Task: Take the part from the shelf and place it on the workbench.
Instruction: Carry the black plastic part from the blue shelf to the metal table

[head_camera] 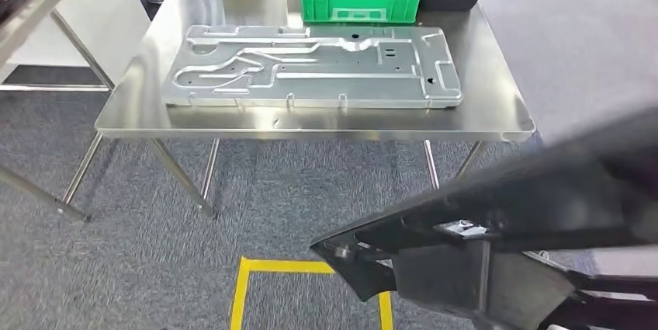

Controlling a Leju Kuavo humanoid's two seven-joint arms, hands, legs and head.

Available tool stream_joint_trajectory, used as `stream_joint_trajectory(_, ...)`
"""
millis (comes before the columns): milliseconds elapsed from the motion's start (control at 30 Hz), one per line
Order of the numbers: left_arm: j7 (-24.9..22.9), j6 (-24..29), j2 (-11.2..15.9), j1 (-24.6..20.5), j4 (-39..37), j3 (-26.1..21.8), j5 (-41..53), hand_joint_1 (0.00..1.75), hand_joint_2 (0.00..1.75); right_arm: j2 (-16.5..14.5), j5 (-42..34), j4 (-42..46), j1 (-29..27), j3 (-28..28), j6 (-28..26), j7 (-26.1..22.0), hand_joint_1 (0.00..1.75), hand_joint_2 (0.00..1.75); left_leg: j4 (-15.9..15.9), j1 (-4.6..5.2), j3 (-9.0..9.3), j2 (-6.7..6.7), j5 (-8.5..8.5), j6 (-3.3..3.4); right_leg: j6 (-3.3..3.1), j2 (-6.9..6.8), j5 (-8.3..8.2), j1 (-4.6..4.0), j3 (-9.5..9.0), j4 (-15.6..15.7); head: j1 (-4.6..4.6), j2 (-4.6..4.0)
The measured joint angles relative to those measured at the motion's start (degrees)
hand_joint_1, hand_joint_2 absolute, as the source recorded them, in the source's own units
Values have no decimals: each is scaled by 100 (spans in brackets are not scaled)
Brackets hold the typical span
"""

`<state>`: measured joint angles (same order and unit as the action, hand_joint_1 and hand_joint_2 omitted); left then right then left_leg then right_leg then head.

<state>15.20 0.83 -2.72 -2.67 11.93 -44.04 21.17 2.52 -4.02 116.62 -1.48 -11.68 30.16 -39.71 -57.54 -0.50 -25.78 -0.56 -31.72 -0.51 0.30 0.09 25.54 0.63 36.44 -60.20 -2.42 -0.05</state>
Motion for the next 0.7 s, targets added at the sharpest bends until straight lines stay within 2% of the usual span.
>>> stream_joint_trajectory(67,1,7,-1,-9,0,-19,-11,0,175,-8,-18,-17,30,2,21,-1,162,175,-114,-4,33,13,-29,-61,-90,13,26,10,-99,39,11,1)
stream_joint_trajectory(100,3,9,-3,-15,0,-25,-15,0,175,-13,-27,-24,48,2,35,-2,162,175,-304,-9,-53,17,-72,-82,-126,11,53,15,-161,57,21,1)
stream_joint_trajectory(133,4,11,-5,-22,0,-29,-18,0,175,-17,-35,-32,61,2,51,-3,162,175,-618,-14,-232,21,-163,-95,-155,8,85,16,-215,73,32,1)
stream_joint_trajectory(200,5,12,-11,-25,0,-43,-20,0,175,-21,-48,-53,79,1,72,-4,162,175,-1372,-16,-746,24,-440,-110,-188,4,164,-3,-289,78,46,1)
stream_joint_trajectory(233,5,12,-12,-16,0,-51,-20,0,175,-21,-51,-69,81,1,78,-4,162,175,-1622,-14,-973,24,-535,-105,-197,9,209,-18,-334,78,46,1)
stream_joint_trajectory(267,5,13,-13,-4,0,-58,-21,0,175,-21,-52,-85,81,1,80,-4,162,175,-1686,-10,-1116,24,-517,-89,-204,15,257,-35,-391,78,46,1)
stream_joint_trajectory(300,5,13,-13,7,0,-64,-21,0,175,-21,-52,-100,82,1,81,-4,162,175,-1552,0,-1166,24,-367,-55,-208,21,309,-54,-463,79,47,1)
stream_joint_trajectory(367,6,14,-8,19,0,-73,-22,0,175,-23,-54,-117,88,1,81,-4,162,175,-875,45,-1070,26,219,64,-208,21,420,-87,-613,85,43,1)
stream_joint_trajectory(433,11,14,-2,20,0,-91,-24,0,175,-27,-50,-135,97,0,81,-4,162,175,-374,109,-978,31,554,171,-177,22,500,-90,-699,101,27,1)
stream_joint_trajectory(500,21,14,-1,27,0,-107,-26,0,175,-30,-43,-158,105,-1,70,-3,162,175,-222,145,-947,29,576,223,-113,26,505,-75,-742,89,20,1)
stream_joint_trajectory(600,34,3,-11,30,0,-118,-23,0,175,-32,-9,-180,133,-1,-4,-3,162,175,-21,95,-712,23,624,270,-30,20,558,-74,-748,-87,22,1)
stream_joint_trajectory(633,39,-10,-14,22,0,-123,-19,0,175,-31,15,-188,150,-3,-55,-4,162,175,24,76,-637,21,623,278,-7,20,664,-66,-642,-301,16,1)
stream_joint_trajectory(700,44,-33,-14,7,0,-141,-8,0,175,-30,98,-210,167,-9,-186,-7,162,175,48,69,-572,16,580,288,48,21,944,-25,-222,-940,3,1)
